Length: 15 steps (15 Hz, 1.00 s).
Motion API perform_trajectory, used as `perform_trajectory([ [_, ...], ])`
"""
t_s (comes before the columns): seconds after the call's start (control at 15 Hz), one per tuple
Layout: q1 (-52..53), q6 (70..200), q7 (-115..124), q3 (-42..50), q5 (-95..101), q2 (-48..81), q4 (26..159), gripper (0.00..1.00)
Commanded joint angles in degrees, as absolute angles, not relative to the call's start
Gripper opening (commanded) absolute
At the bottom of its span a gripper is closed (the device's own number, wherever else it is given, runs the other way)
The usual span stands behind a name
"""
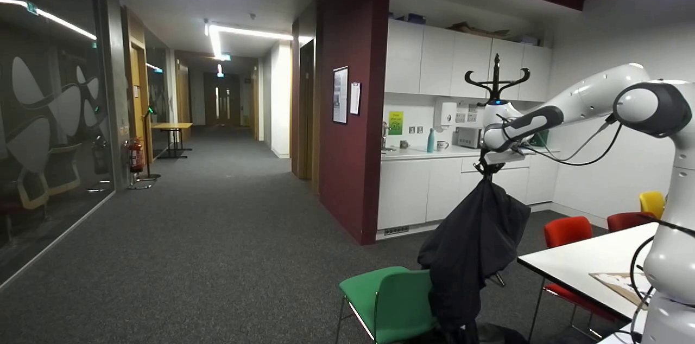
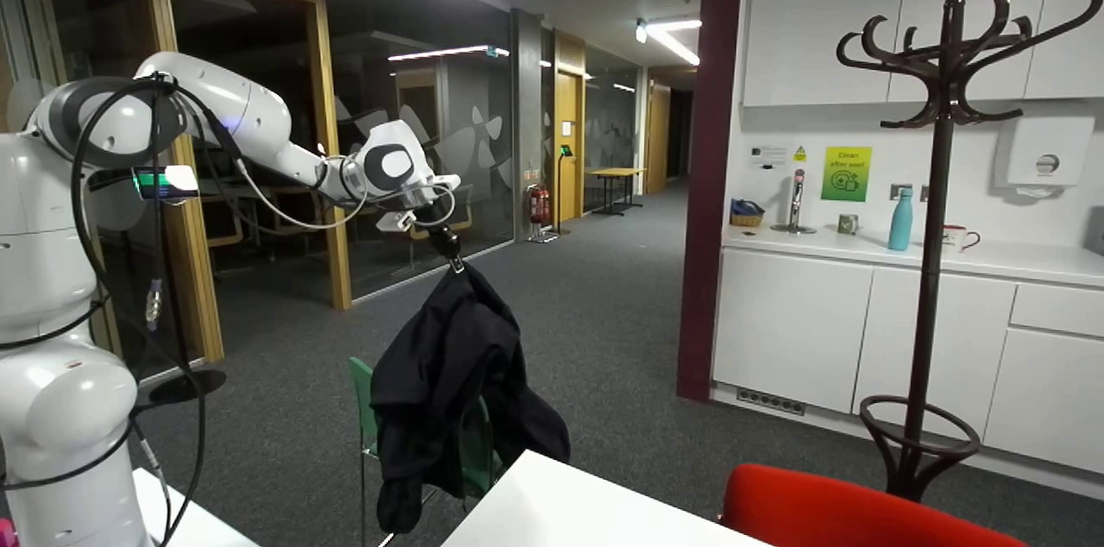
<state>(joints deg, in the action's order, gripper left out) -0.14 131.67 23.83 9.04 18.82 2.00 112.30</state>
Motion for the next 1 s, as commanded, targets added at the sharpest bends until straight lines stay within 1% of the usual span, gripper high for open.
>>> perform_trajectory([
  [0.0, -2.71, 133.62, 28.03, 8.91, 20.60, 4.80, 109.01, 0.01],
  [0.53, -10.90, 131.41, 33.17, 16.89, 14.90, 15.74, 89.70, 0.01],
  [0.93, -13.22, 130.17, 43.59, 21.89, 14.30, 23.88, 77.88, 0.01],
])
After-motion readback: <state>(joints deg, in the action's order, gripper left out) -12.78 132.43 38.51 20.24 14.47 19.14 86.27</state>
